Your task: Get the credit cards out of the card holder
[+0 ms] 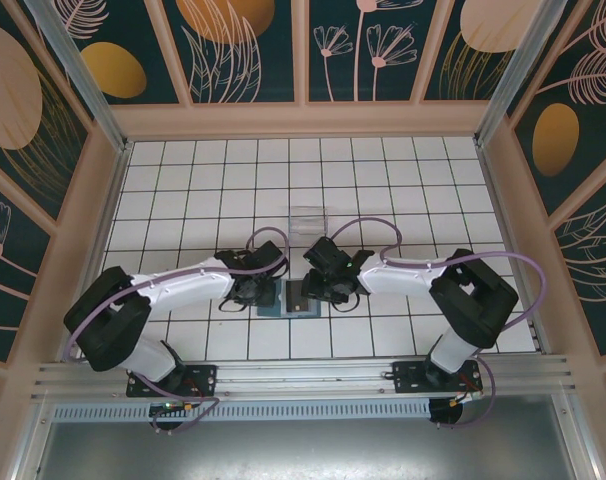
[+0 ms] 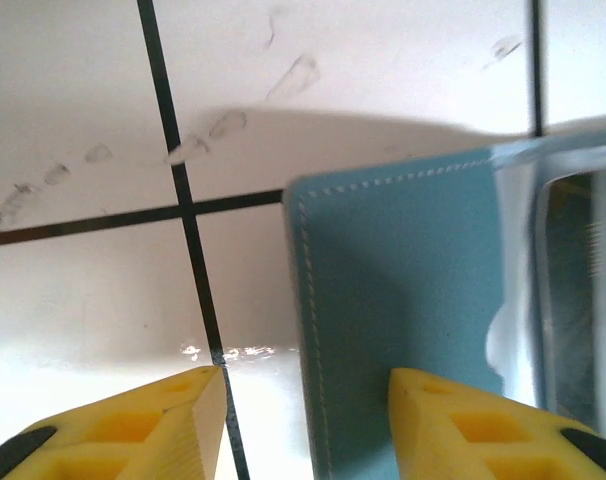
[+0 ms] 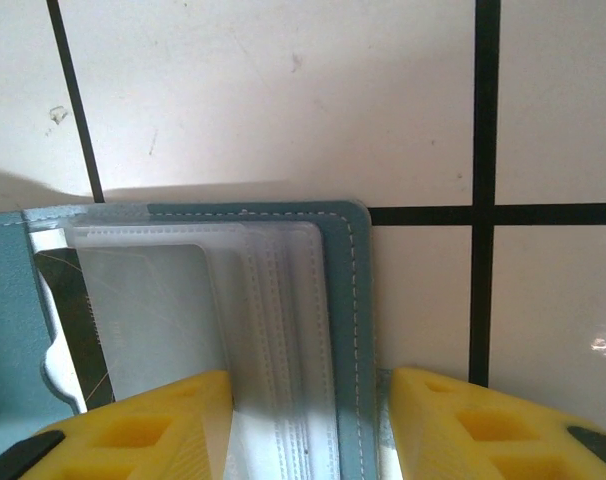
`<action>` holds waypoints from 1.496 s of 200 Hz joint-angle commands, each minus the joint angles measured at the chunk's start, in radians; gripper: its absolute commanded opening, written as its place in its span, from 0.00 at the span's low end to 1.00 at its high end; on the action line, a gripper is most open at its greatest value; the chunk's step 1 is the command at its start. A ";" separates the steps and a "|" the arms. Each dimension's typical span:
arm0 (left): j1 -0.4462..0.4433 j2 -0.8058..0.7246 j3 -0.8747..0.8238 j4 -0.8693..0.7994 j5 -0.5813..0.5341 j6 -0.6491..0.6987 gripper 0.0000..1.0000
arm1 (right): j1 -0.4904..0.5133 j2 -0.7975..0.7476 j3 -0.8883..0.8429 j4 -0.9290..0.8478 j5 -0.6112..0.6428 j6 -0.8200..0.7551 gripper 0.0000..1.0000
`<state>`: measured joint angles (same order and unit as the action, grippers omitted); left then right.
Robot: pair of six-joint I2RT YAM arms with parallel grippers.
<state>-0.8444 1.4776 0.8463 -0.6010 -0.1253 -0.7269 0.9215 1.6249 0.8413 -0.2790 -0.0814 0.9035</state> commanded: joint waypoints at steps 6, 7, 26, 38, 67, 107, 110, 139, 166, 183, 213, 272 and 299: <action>0.000 -0.044 0.053 -0.033 -0.012 -0.009 0.48 | -0.011 -0.017 -0.022 -0.018 0.018 0.008 0.46; 0.001 -0.045 0.054 -0.033 -0.010 -0.009 0.48 | -0.011 -0.018 -0.022 -0.017 0.018 0.009 0.46; 0.000 -0.066 0.060 -0.005 0.024 -0.020 0.44 | -0.012 -0.019 -0.019 -0.022 0.019 0.008 0.46; 0.000 -0.081 0.063 0.016 0.042 -0.029 0.42 | -0.012 -0.021 -0.018 -0.021 0.019 0.009 0.46; 0.000 -0.123 0.069 0.084 0.117 -0.056 0.37 | -0.011 -0.019 -0.021 -0.016 0.014 0.011 0.46; 0.000 -0.123 0.058 0.191 0.217 -0.103 0.29 | -0.010 -0.015 -0.018 -0.014 0.011 0.009 0.45; -0.001 -0.122 0.054 0.203 0.226 -0.106 0.29 | -0.010 -0.015 -0.019 -0.014 0.012 0.010 0.45; 0.000 -0.086 0.002 0.298 0.301 -0.132 0.27 | -0.010 -0.015 -0.019 -0.012 0.011 0.011 0.45; -0.001 -0.046 -0.047 0.345 0.306 -0.149 0.25 | -0.010 -0.018 -0.014 -0.018 0.012 0.011 0.45; 0.000 -0.050 -0.083 0.367 0.276 -0.165 0.24 | -0.009 -0.017 -0.011 -0.025 0.015 0.011 0.45; 0.003 -0.057 -0.158 0.436 0.269 -0.199 0.22 | -0.010 -0.011 -0.013 -0.020 0.009 0.011 0.44; 0.013 -0.134 -0.308 0.626 0.261 -0.248 0.25 | -0.010 -0.005 -0.011 -0.012 0.006 0.013 0.43; 0.024 -0.173 -0.377 0.738 0.285 -0.264 0.33 | -0.009 -0.004 -0.008 -0.015 0.013 0.013 0.43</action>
<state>-0.8337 1.3464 0.5236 -0.0059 0.1493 -0.9596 0.9215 1.6238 0.8413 -0.2798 -0.0807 0.9035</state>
